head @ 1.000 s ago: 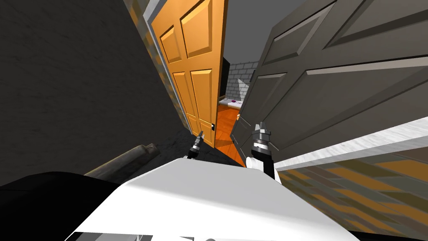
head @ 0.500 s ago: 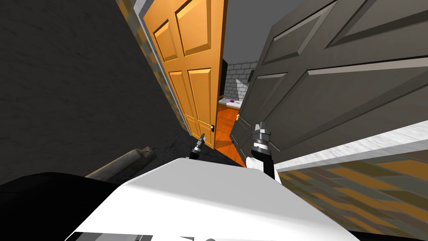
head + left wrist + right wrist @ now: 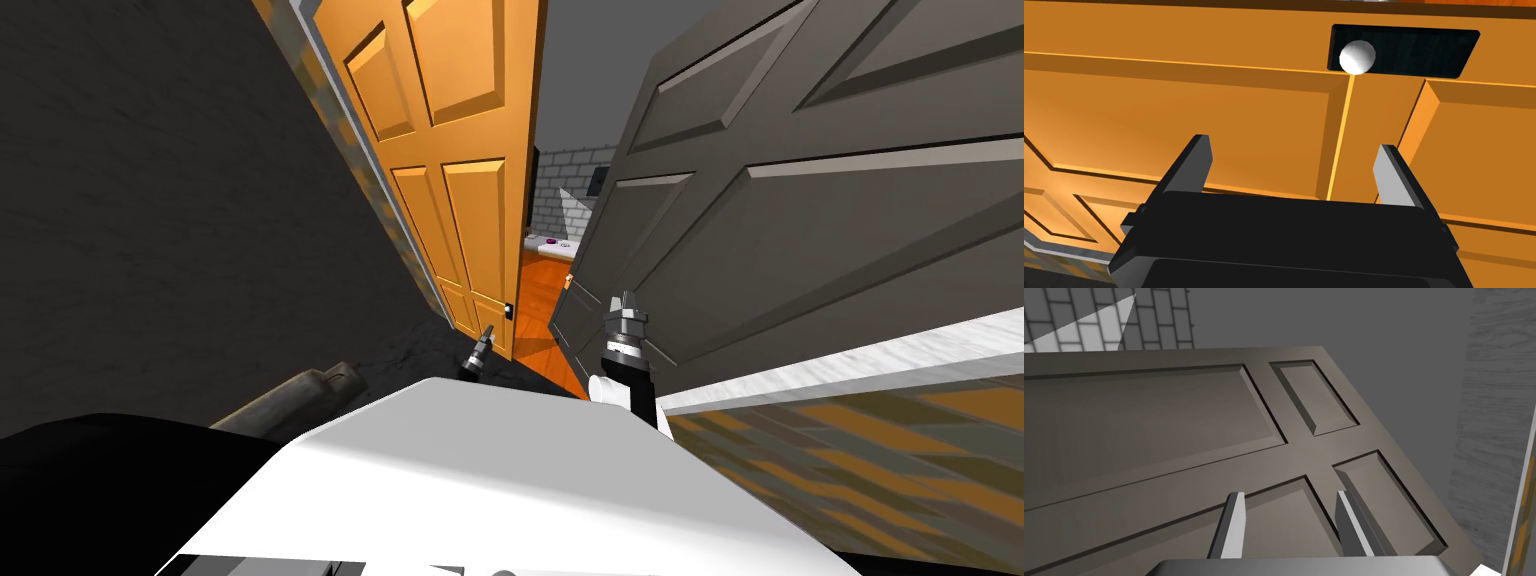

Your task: Push the door open

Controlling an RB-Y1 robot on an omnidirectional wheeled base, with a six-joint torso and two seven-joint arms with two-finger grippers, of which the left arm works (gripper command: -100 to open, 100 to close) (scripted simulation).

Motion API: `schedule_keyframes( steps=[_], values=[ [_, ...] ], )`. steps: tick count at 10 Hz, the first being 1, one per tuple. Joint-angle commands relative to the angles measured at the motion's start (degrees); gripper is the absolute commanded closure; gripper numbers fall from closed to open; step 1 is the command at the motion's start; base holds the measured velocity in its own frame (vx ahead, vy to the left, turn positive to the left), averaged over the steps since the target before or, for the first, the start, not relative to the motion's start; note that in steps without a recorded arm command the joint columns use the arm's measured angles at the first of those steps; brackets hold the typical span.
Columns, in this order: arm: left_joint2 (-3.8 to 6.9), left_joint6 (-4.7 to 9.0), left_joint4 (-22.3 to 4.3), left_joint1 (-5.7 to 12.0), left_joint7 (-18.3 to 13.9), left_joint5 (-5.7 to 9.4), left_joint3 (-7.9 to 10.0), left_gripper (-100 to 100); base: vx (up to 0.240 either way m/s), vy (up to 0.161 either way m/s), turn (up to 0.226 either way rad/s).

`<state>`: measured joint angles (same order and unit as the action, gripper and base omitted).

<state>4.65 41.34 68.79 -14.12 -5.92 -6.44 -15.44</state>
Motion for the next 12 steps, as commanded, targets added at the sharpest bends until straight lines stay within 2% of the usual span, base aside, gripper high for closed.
schedule_keyframes(
  steps=[1,3,6,8,12],
  values=[
    [-0.01,0.19,-2.47,0.50,-0.01,-0.06,-0.82,-100,0.108,0.067,-0.126],
    [-0.15,0.66,-5.44,1.27,0.03,-0.09,-1.51,-100,0.115,0.079,-0.081],
    [-0.32,1.13,-8.37,2.03,0.08,-0.11,-2.19,-100,0.107,0.061,-0.051],
    [-0.20,1.37,-9.10,2.73,0.13,0.09,-1.67,-100,0.078,-0.008,-0.023],
    [-0.47,1.49,-10.20,3.51,0.35,0.31,-1.18,-100,0.167,-0.058,-0.021]
  ],
)
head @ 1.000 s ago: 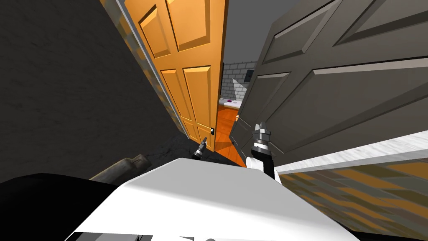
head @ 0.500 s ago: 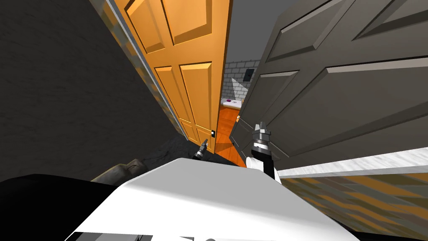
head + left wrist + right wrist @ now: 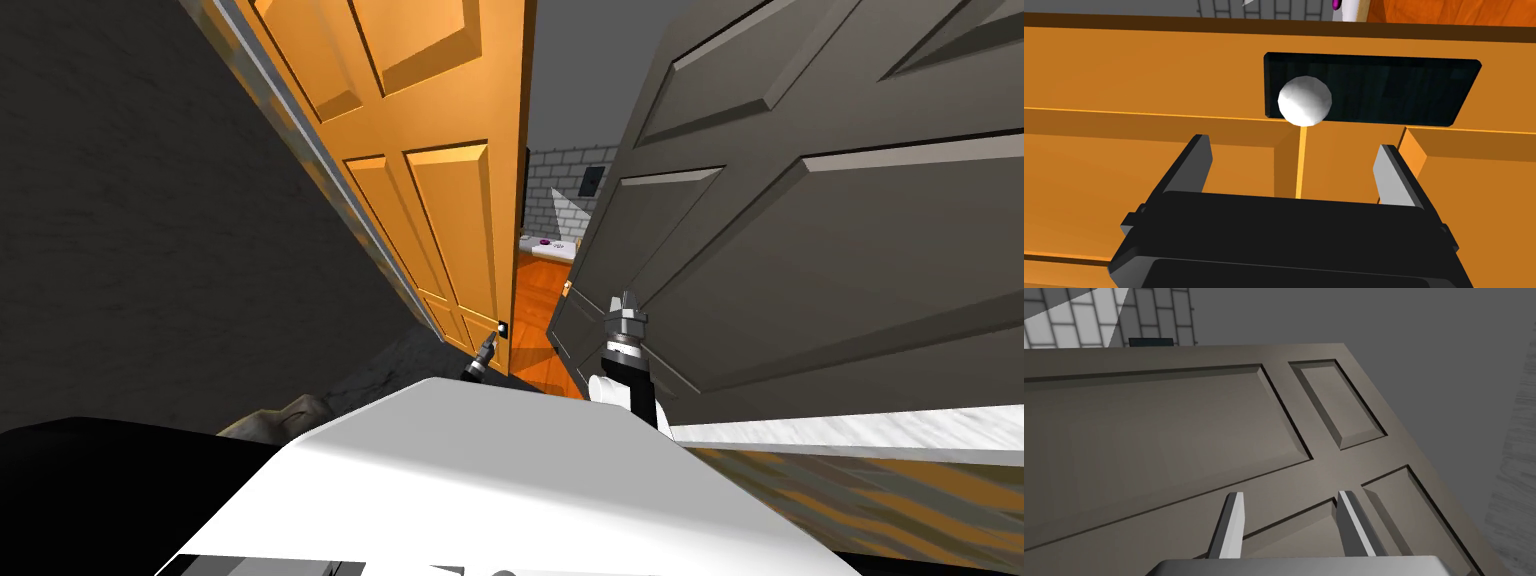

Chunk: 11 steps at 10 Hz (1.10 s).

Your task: Push the door open

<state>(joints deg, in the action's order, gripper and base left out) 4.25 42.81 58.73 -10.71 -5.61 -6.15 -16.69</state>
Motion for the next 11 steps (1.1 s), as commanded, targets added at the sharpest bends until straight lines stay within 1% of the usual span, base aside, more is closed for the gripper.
schedule_keyframes(
  steps=[1,4,5,6,11],
  values=[
    [-0.24,0.05,-0.53,0.36,0.11,0.11,0.23,-100,0.165,-0.043,-0.024],
    [-1.03,0.16,-1.56,1.09,0.32,0.32,0.69,-100,0.181,-0.045,-0.024],
    [-0.82,0.16,-1.30,0.86,0.27,0.26,0.57,-100,0.074,-0.021,0.012],
    [-0.82,0.16,-1.30,0.86,0.27,0.26,0.57,100,-0.017,0.002,-0.007],
    [-0.82,0.16,-1.30,0.86,0.27,0.26,0.57,100,-0.011,0.004,-0.002]
  ],
)
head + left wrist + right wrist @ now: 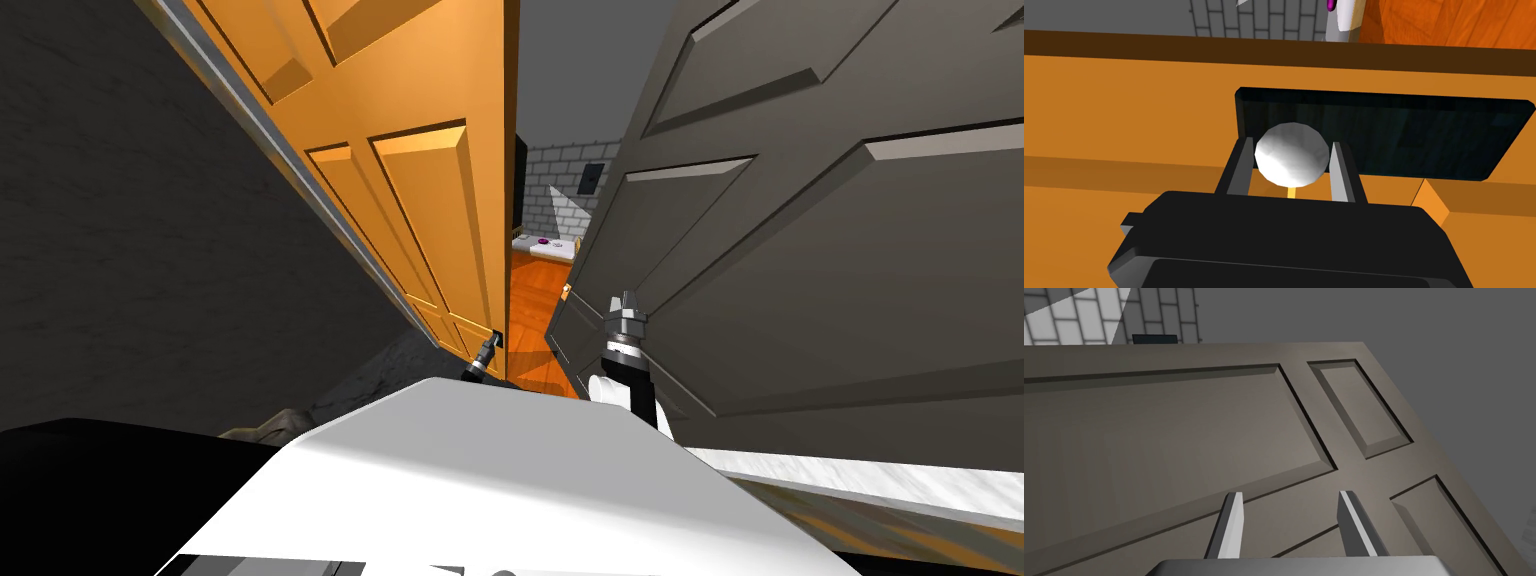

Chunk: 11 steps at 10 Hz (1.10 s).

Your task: Push the door open

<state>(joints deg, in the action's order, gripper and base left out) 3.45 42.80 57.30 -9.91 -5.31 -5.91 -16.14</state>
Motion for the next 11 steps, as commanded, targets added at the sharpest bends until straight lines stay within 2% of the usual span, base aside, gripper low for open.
schedule_keyframes(
  steps=[1,3,5,6,11],
  values=[
    [0.65,0.02,-0.56,0.52,-0.03,-0.27,0.32,100,0.039,0.031,0.158],
    [1.12,0.04,-1.10,1.03,-0.06,-0.54,0.63,100,0.066,0.051,0.166],
    [1.72,0.07,-2.04,1.90,-0.10,-0.99,1.16,100,0.098,0.109,0.284],
    [1.62,-0.10,-0.69,0.84,-0.52,-1.18,0.04,-100,-0.078,0.054,0.028],
    [1.46,-0.12,1.32,-0.74,-1.62,-2.11,-2.41,-100,-0.204,0.013,-0.037]
  ],
)
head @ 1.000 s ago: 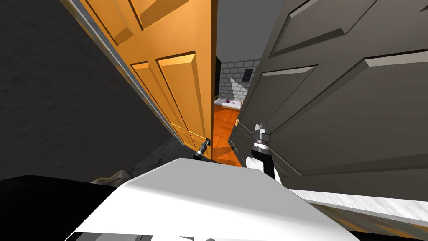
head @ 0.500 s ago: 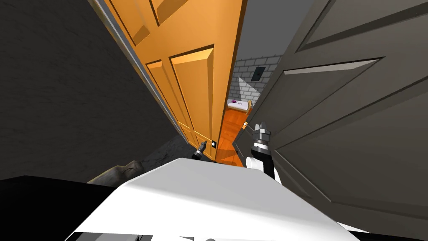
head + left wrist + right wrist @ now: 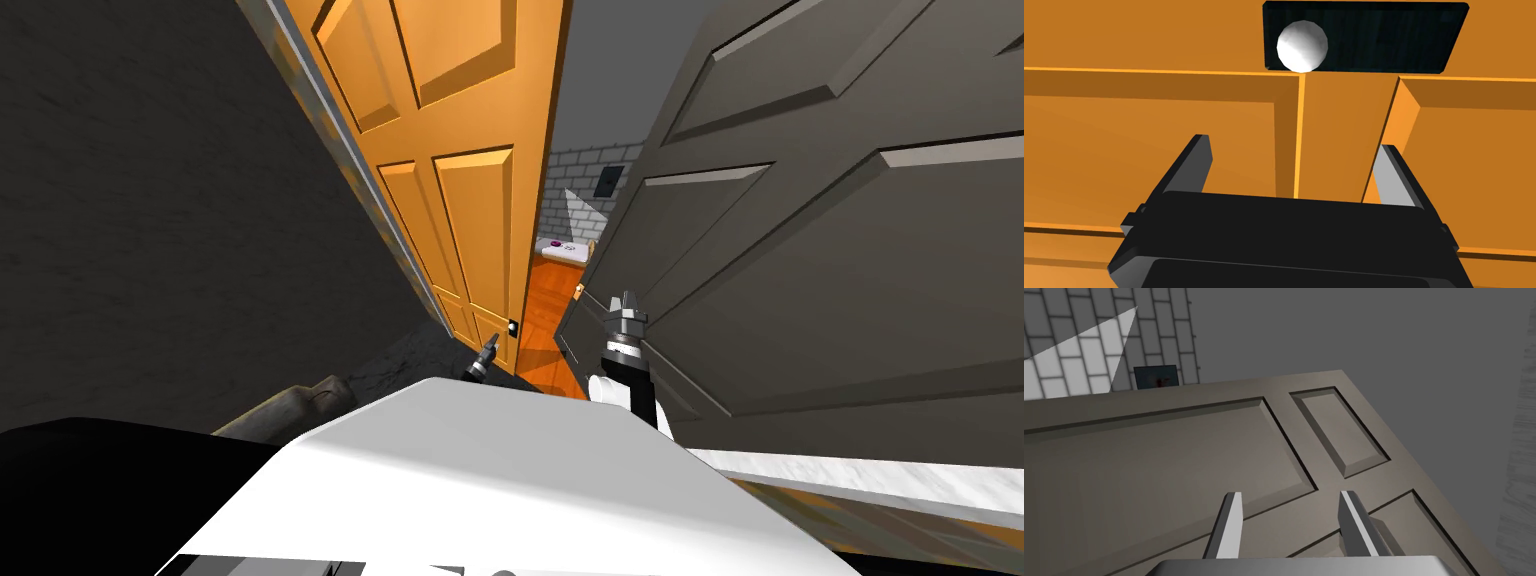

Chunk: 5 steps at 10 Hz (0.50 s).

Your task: Push the door open

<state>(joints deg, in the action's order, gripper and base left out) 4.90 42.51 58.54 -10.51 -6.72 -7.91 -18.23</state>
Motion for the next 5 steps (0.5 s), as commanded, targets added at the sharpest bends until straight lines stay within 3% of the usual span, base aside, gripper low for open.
schedule_keyframes(
  steps=[1,2,3,5],
  values=[
    [-0.12,0.16,0.59,-0.54,-0.49,-0.35,-0.94,-100,-0.223,0.016,-0.022],
    [0.13,0.00,0.69,-0.50,-0.39,-0.20,-0.60,-100,-0.105,0.008,-0.006],
    [0.08,0.21,0.25,-0.20,-0.26,-0.14,-0.42,-100,0.064,-0.039,-0.035],
    [-0.08,0.41,-0.24,0.16,-0.03,-0.06,-0.17,-100,0.166,-0.080,-0.017]
  ],
)
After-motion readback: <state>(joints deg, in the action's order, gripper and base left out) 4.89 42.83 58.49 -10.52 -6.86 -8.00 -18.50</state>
